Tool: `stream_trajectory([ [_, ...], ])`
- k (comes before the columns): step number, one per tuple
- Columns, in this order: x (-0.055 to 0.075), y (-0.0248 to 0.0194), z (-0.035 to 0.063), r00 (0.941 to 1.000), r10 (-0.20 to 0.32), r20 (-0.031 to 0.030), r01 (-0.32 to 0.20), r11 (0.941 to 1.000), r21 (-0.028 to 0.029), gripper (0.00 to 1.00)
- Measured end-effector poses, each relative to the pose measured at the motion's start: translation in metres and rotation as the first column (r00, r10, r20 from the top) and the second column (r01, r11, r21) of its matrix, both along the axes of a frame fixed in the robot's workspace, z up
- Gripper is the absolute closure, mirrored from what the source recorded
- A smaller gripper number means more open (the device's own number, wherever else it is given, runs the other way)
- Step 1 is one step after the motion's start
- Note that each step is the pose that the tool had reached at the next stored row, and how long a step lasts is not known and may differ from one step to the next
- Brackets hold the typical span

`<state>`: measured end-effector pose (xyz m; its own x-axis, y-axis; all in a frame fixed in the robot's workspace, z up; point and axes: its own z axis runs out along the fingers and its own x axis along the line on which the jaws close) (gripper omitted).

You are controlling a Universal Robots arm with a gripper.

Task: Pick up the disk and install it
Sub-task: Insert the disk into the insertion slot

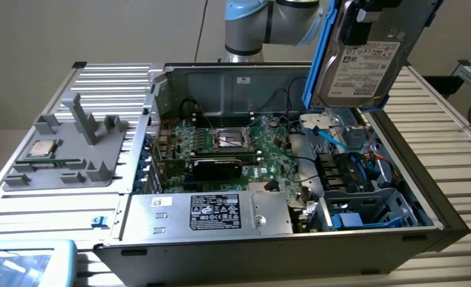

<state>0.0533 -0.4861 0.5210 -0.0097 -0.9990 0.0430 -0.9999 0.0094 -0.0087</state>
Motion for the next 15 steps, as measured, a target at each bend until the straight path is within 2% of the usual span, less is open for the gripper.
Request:
stream_trajectory([
  [5, 0.001, -0.0098, -0.0001, 1.0, -0.001, 0.0001, 0.001, 1.0, -0.0023, 0.63],
  [15, 0.003, -0.0376, -0.0018, 1.0, -0.002, -0.0006, 0.002, 1.0, -0.0025, 0.63],
])
